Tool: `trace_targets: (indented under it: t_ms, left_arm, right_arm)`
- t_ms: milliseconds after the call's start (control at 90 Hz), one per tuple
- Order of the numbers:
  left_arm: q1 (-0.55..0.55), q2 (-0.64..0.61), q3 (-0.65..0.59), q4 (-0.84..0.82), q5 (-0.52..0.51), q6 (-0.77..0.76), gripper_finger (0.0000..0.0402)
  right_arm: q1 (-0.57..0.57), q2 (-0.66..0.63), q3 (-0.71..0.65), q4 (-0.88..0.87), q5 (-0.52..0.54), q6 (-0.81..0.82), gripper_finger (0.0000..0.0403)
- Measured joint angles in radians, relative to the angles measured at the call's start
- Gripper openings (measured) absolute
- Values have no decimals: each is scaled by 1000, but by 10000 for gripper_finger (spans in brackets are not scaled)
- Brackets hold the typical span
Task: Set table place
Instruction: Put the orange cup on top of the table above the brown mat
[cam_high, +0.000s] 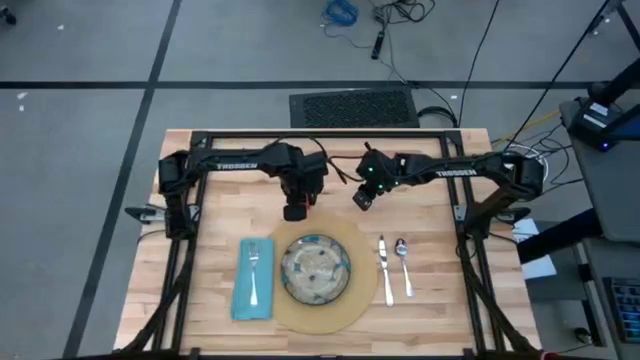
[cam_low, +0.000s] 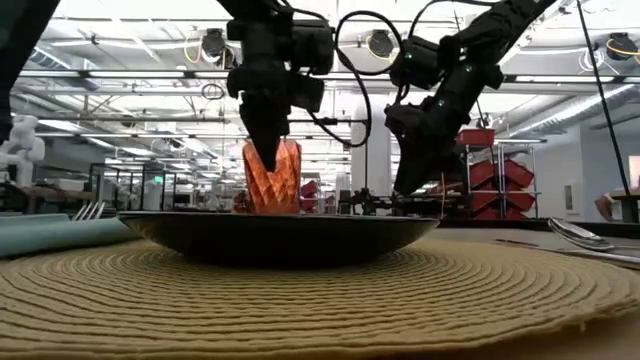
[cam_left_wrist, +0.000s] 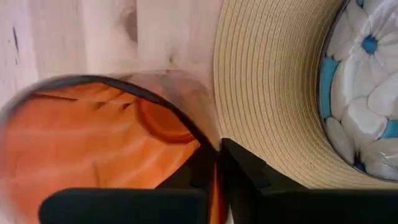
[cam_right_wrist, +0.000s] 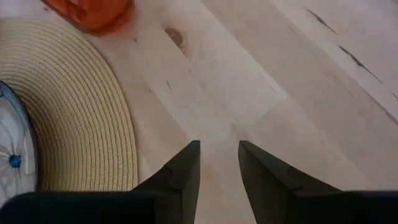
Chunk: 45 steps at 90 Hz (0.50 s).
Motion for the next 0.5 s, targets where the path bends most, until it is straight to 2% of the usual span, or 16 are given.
trace_targets:
  t_ms: [222,367,500]
  left_arm:
    - [0,0,0,0,-2,3,78]
    - [0,0,24,-18,-11,34,84]
    - [0,0,104,-134,-73,54,85]
  right_arm:
    - [1,0,0,-2,0,0,100]
    - [0,0,0,-2,0,1,100]
    - [0,0,0,-2,-2,1,100]
